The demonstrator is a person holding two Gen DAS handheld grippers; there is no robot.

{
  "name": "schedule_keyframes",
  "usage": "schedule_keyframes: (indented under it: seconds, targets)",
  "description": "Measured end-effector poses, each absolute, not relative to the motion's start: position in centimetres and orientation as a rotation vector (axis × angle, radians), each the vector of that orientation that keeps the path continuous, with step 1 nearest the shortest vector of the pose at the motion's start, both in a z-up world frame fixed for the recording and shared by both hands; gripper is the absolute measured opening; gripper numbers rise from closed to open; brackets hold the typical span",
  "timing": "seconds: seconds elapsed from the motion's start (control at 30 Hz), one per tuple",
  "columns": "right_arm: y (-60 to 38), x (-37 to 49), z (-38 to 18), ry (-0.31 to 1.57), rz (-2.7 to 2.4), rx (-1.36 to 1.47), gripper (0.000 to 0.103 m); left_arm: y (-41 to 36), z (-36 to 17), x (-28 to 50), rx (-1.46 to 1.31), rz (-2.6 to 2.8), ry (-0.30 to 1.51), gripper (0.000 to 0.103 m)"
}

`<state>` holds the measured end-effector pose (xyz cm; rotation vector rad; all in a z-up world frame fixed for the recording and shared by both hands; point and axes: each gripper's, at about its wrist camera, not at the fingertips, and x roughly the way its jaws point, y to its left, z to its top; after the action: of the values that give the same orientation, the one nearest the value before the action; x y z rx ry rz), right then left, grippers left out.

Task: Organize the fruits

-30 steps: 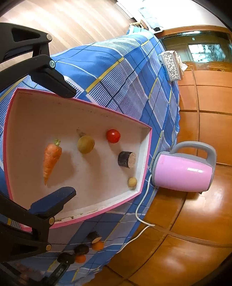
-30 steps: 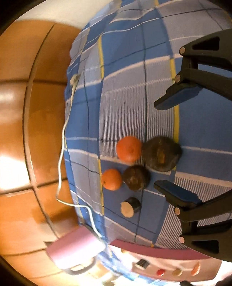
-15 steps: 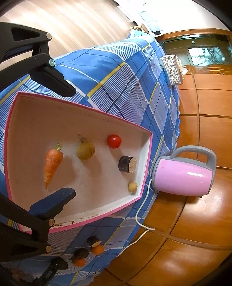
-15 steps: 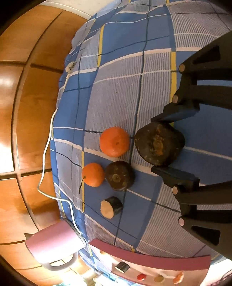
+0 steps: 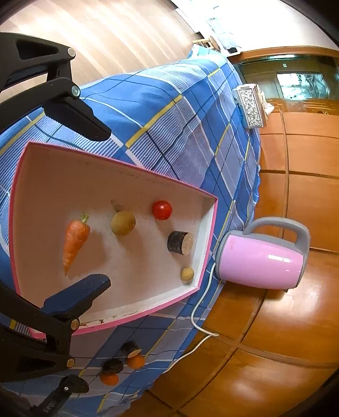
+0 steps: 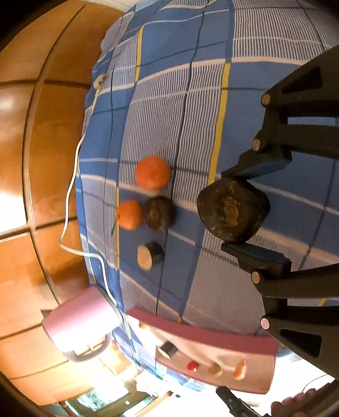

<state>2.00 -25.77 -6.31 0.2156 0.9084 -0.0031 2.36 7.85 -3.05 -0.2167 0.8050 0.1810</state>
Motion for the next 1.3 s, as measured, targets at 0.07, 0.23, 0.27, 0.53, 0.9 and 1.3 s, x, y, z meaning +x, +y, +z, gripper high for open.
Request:
schedule_keyframes:
  seconds: [0.07, 0.23, 0.27, 0.53, 0.9, 1.3]
  targets:
    - [-25.1, 1.9, -6.0, 0.904, 0.026, 0.216, 0.047, 8.2, -3.0, 2.2, -0.226, 0.19, 0.802, 0.102]
    - [-23.0, 2.0, -5.1, 0.899, 0.116, 0.192, 0.047, 8.7, -3.0, 2.1, -0.229, 0.207, 0.803, 0.102]
    - [-22.5, 2.1, -5.0, 0.899, 0.133, 0.187, 0.047, 8.8, -3.1, 2.1, -0.23, 0.208, 0.804, 0.103]
    - [-17.8, 3.4, -3.6, 0.896, 0.288, 0.122, 0.047, 9.6, -3.2, 2.2, -0.244, 0.233, 0.808, 0.103]
    - [-11.0, 6.5, -2.4, 0.887, 0.425, -0.003, 0.047, 10.5, -3.6, 2.2, -0.266, 0.26, 0.818, 0.103]
    - [-9.3, 8.1, -1.7, 0.848, 0.396, 0.024, 0.064, 10.7, -3.8, 2.3, -0.27, 0.25, 0.821, 0.103]
